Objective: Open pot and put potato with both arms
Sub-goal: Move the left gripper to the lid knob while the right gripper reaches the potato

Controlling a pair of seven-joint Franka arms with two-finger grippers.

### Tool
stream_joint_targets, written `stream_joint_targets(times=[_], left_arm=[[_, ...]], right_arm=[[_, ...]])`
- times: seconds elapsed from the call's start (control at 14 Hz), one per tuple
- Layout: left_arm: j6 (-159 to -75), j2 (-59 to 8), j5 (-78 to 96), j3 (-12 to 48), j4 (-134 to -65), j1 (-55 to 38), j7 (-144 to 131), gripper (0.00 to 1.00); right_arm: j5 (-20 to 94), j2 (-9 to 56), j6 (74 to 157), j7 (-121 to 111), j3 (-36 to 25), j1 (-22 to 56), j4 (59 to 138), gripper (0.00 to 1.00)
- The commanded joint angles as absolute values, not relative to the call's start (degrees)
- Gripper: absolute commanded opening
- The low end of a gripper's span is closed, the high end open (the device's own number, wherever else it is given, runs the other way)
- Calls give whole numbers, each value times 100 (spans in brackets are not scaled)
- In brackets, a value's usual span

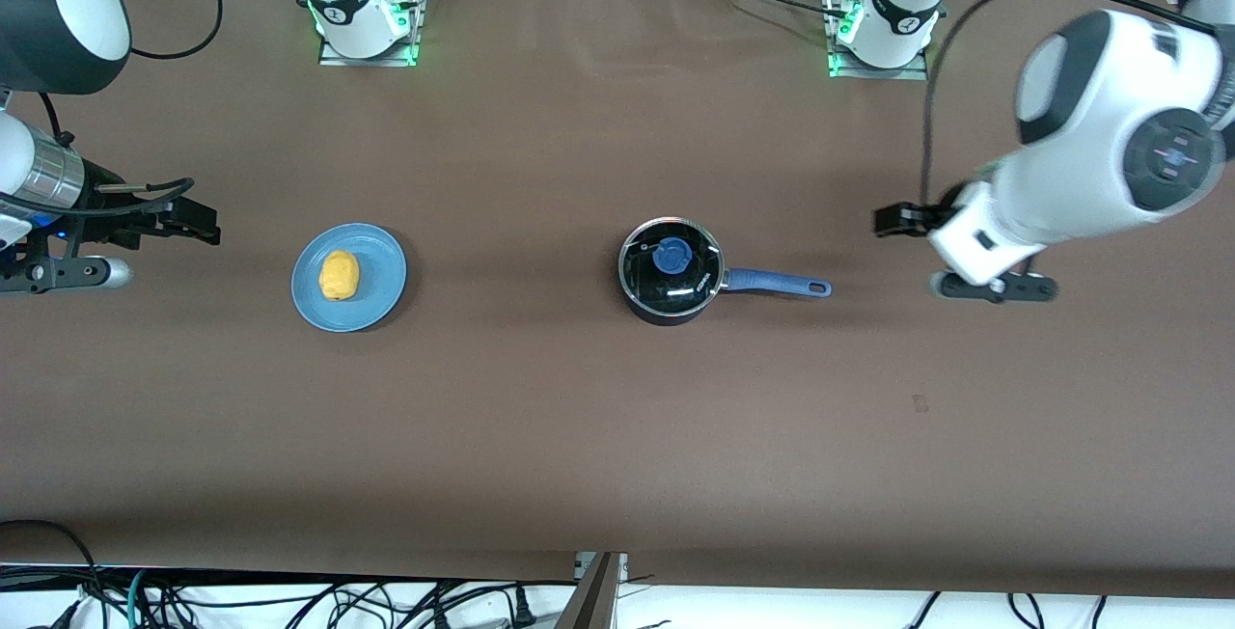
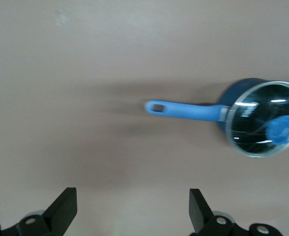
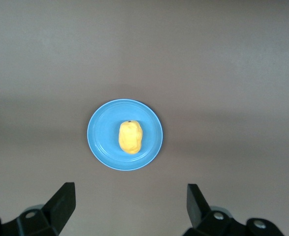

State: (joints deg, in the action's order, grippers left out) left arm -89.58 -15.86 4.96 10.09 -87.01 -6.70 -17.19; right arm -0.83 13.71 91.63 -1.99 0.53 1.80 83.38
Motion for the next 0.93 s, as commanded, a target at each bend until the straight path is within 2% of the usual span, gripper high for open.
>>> stream_joint_targets(times=[0.0,0.29,0.43,0.71,0.86], left_arm=[[-8868,-1538,554,1501,-8640,-694,-2624,100],[-9797,-1818,536,2187,-8763,-738,-3856,100],[-10376,-2082,431,2232,-8920,-1027,-4191,100],[-11722,-2232,80,2232,-9667,-1624,-4779,100],[-11900,-2477,-174,2224,-9607,-1853,-4939,100]], right_arm=[[-88,1336,9106,-202,62,141,8376,100],[-88,1415,9141,-176,62,149,8385,100],[-88,1607,9210,-141,62,141,8376,100],[-79,2108,9631,-123,62,185,8420,100],[-53,2180,9878,-114,62,185,8743,100]])
